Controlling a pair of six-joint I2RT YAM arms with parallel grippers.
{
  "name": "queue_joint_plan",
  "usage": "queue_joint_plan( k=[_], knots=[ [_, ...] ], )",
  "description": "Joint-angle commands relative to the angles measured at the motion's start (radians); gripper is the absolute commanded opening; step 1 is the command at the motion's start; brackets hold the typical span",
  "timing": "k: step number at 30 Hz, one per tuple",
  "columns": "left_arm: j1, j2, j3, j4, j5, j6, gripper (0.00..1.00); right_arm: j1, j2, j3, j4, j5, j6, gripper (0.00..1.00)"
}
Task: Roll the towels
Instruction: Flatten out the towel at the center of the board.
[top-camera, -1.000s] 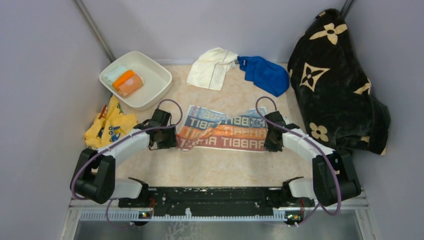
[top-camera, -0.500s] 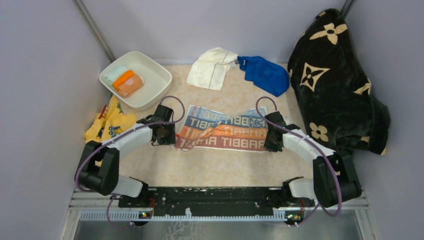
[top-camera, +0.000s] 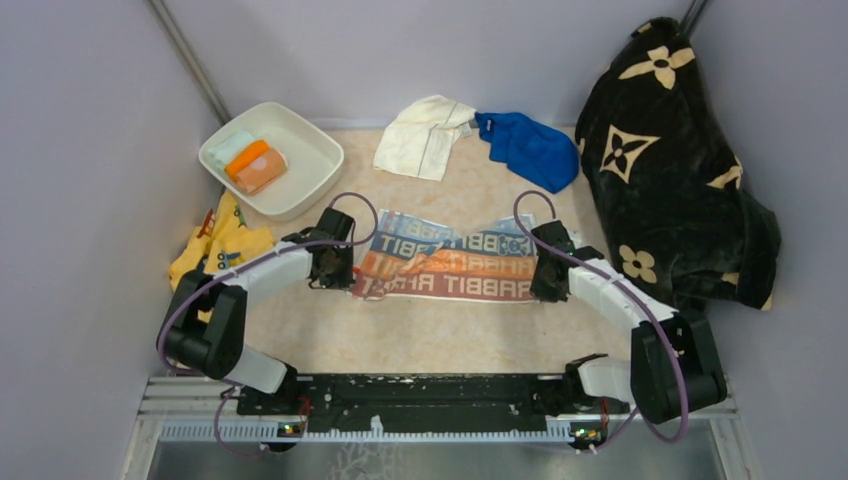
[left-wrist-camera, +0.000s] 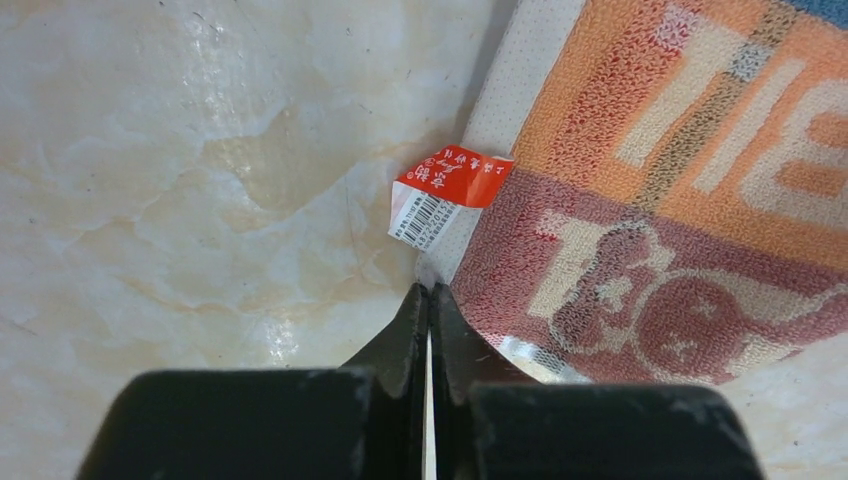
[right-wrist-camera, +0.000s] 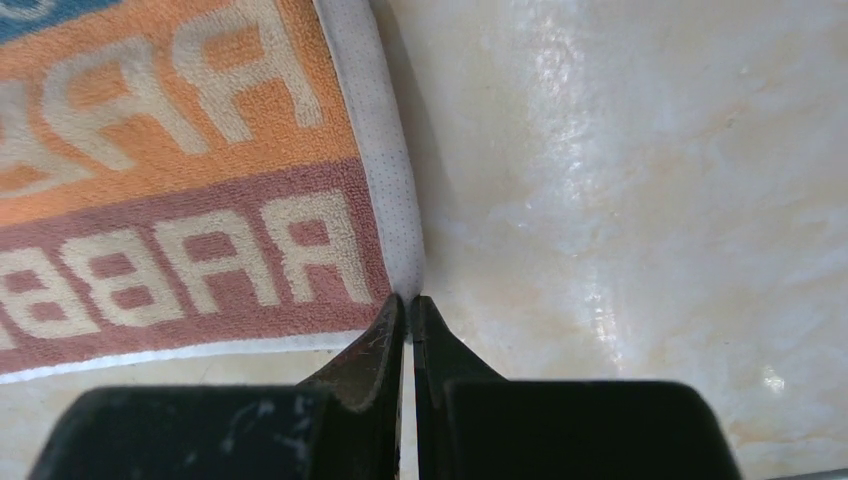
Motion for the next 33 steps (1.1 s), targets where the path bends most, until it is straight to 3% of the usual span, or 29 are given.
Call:
queue_joint_plan(
  k=[1,9,16,19,25,33],
  knots=[
    [0.050,-0.044,0.052,-0.038,-0.005,0.029,0.00,-0.011,-0.047,0.148,-0.052,0.070,-0.054,0.00],
    [0.210,-0.031,0.442,-0.115,0.029,0.147,0.00,-0.136,-0.005,0.527,-0.131,0.095,-0.207,0.00],
    [0.259,-0.073,0.683,-0.131,0.059,0.146,0.00,-0.167,0.003,0.786,-0.186,0.080,-0.279,0.00],
    [0.259,-0.179,0.670,-0.131,0.040,0.140,0.00,-0.167,-0.069,0.799,-0.182,0.022,-0.290,0.00],
    [0.259,-0.424,0.500,-0.181,0.022,0.094,0.00,-0.167,-0.258,0.703,-0.205,-0.179,-0.309,0.00],
    [0.259,-0.606,0.386,-0.312,0.007,0.016,0.00,-0.167,-0.361,0.643,-0.422,-0.353,-0.293,0.00]
  ],
)
